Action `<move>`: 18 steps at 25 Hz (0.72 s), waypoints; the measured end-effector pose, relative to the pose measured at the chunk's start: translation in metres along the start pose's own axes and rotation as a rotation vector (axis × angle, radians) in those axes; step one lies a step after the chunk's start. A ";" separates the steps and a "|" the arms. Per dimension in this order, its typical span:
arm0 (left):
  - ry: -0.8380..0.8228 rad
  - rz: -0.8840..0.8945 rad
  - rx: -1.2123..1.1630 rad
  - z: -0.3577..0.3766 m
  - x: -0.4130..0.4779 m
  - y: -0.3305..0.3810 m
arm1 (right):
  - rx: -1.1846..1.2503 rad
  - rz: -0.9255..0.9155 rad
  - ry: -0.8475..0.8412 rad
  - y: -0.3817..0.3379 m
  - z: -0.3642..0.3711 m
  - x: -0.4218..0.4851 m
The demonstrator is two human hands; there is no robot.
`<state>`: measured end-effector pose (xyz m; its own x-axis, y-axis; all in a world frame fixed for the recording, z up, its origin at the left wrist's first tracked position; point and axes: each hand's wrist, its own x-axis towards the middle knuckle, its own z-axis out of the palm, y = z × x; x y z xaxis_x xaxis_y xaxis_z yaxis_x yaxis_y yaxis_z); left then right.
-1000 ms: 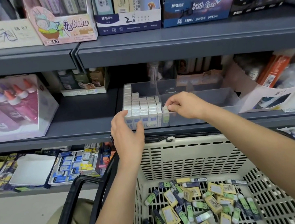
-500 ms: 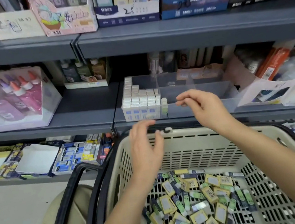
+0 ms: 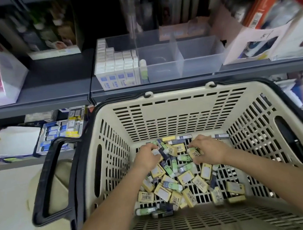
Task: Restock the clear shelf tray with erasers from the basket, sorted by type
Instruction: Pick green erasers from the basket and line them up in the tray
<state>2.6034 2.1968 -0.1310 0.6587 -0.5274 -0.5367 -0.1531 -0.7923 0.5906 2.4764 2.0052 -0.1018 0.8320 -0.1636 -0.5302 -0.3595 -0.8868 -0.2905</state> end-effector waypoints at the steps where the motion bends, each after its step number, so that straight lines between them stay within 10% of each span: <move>1: 0.001 0.021 0.037 0.004 0.001 -0.003 | 0.011 -0.003 -0.020 0.003 0.003 0.002; 5: 0.091 0.244 0.443 0.011 0.003 -0.005 | -0.075 -0.041 -0.037 0.009 0.009 0.007; 18: 0.043 0.247 0.596 0.009 0.015 -0.011 | -0.117 -0.091 0.054 -0.009 0.022 0.006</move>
<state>2.6086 2.1952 -0.1511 0.5788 -0.7128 -0.3961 -0.6784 -0.6905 0.2510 2.4753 2.0212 -0.1198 0.8814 -0.0999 -0.4616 -0.2323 -0.9427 -0.2395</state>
